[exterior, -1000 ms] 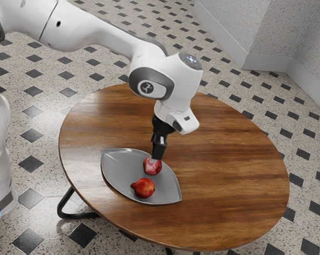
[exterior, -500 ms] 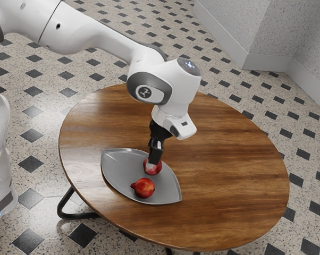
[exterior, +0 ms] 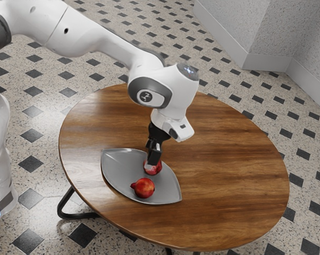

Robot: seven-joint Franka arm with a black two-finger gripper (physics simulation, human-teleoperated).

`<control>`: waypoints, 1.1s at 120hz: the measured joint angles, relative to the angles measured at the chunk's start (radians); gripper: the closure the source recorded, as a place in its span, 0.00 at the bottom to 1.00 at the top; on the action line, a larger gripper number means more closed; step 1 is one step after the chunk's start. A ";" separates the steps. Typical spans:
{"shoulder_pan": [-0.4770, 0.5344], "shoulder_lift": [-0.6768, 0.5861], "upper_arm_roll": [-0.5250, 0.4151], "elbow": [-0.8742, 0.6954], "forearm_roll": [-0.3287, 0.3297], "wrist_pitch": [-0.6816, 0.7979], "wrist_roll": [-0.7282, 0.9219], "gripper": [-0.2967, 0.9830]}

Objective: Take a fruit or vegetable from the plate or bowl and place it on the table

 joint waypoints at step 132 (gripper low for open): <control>0.000 0.069 0.000 0.037 0.006 0.087 -0.019 0.49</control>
